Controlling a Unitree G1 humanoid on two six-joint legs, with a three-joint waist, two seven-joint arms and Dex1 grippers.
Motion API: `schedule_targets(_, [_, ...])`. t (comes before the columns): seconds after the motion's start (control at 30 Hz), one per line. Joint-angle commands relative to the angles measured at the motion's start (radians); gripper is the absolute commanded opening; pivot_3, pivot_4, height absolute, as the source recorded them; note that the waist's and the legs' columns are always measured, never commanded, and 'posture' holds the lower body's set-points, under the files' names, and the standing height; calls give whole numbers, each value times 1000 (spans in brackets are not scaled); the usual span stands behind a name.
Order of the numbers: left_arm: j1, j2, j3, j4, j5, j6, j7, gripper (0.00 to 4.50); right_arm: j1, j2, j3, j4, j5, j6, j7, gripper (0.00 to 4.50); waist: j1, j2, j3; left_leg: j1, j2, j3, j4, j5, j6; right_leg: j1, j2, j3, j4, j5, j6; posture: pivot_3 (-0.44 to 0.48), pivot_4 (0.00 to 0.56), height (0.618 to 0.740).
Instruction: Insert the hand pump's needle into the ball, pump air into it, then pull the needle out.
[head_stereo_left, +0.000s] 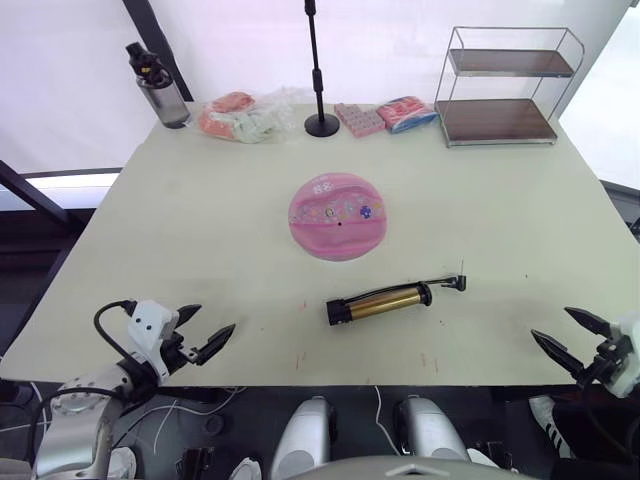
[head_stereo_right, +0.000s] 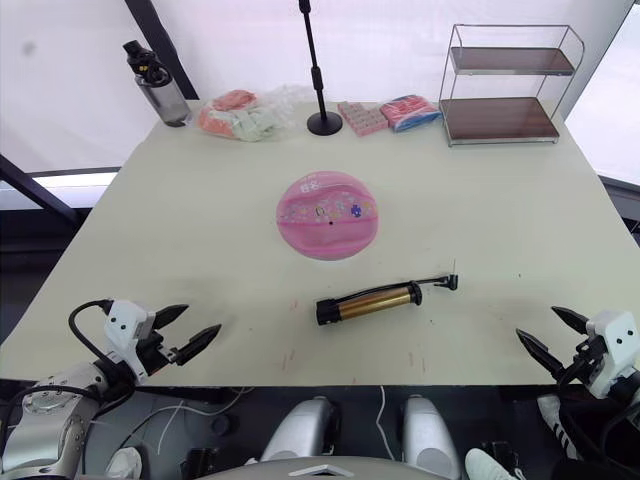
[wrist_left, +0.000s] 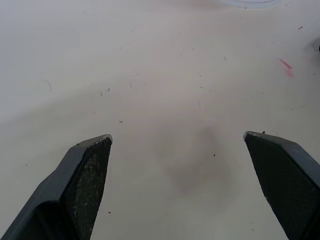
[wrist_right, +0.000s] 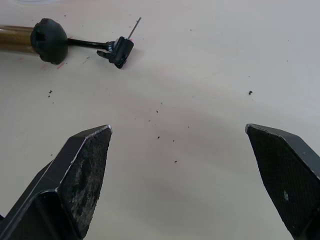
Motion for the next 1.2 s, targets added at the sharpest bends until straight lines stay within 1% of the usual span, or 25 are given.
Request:
schedule_targets(0.03, [-2, 3, 3, 5, 2, -32, -13, 4489, -9, 10, -25, -4, -12, -42, -12, 4500, 0, 0, 0, 0, 0, 0, 0, 0, 0, 0, 0, 0, 0, 0, 0, 0, 150, 740])
schedule_targets(0.17, [-19, 3, -2, 45, 14, -65, -19, 4489, -25, 23, -18, 14, -35, -71, -24, 4500, 0, 0, 0, 0, 0, 0, 0, 0, 0, 0, 0, 0, 0, 0, 0, 0, 150, 740])
schedule_targets(0.53, [-46, 1, -22, 78, 25, -98, -30, 4489, -33, 30, -18, 33, -40, -94, -17, 4500, 0, 0, 0, 0, 0, 0, 0, 0, 0, 0, 0, 0, 0, 0, 0, 0, 150, 740])
schedule_targets(0.7, [-80, 4, -65, 23, 20, -88, -39, 4489, -12, 32, -30, 8, -6, -123, 31, 4500, 1, 0, 0, 0, 0, 0, 0, 0, 0, 0, 0, 0, 0, 0, 0, 0, 150, 740])
schedule_targets(0.9, [-175, -10, -194, -115, 7, 17, -53, 4489, 69, 6, -21, -65, 64, -137, 191, 4500, 6, 0, 0, 0, 0, -1, 0, 0, 0, 1, 0, -1, 0, 0, 0, 0, 150, 740])
schedule_targets(1.0, [-235, -26, -286, -180, 8, 94, -58, 4489, 90, -3, -17, -112, 103, -131, 261, 4500, 2, 1, 0, 1, 0, -1, 0, 0, 0, 2, 0, -1, 0, 0, 0, 0, 150, 740])
schedule_targets(1.1, [-319, -63, -381, -215, 20, 178, -40, 4489, 86, -3, -10, -154, 119, -118, 277, 4500, -2, 1, 0, 1, 0, -1, 0, 0, 0, 2, 1, 0, 0, 0, 0, 0, 150, 740])
schedule_targets(1.2, [-397, -112, -468, -244, 57, 254, 11, 4489, 80, 8, -7, -187, 113, -112, 253, 4500, 1, 1, 0, 2, 0, -2, 1, 0, 0, 3, 2, -1, 0, 0, 1, 0, 150, 740])
